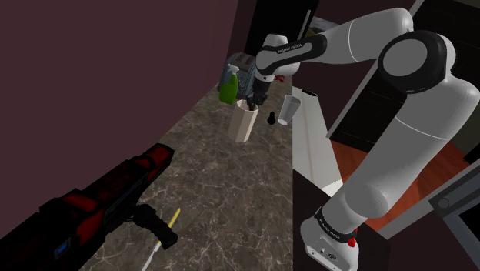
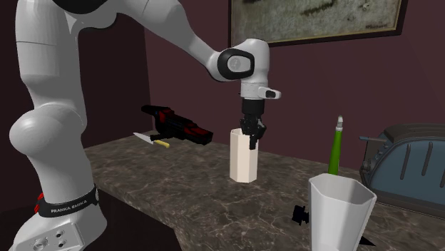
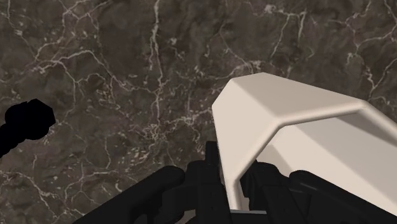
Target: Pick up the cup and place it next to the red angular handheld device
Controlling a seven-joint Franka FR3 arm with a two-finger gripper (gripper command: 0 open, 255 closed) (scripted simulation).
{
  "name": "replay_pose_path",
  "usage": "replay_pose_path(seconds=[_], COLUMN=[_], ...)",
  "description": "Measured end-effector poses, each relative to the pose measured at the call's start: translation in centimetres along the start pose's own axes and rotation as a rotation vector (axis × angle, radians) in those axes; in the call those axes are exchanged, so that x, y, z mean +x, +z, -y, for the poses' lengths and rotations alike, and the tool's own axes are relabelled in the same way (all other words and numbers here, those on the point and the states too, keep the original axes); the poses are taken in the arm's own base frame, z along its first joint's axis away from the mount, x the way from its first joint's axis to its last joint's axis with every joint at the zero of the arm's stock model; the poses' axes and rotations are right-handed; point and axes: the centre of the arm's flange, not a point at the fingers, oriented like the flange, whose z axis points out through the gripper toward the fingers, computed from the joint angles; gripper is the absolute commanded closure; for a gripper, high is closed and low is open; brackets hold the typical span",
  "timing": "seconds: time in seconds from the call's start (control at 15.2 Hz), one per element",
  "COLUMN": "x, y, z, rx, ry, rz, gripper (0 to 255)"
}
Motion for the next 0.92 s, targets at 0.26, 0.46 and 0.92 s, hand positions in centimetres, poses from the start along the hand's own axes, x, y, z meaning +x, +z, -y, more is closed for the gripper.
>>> replay_pose_path(seconds=[0.26,0.46,0.92], x=[0.0,0.0,0.0], y=[0.0,0.0,-3.1], z=[0.0,0.0,-0.1], rx=[0.0,0.0,0.0], ry=[0.0,0.0,0.0], rz=[0.0,0.0,0.001], gripper=[255,255,255])
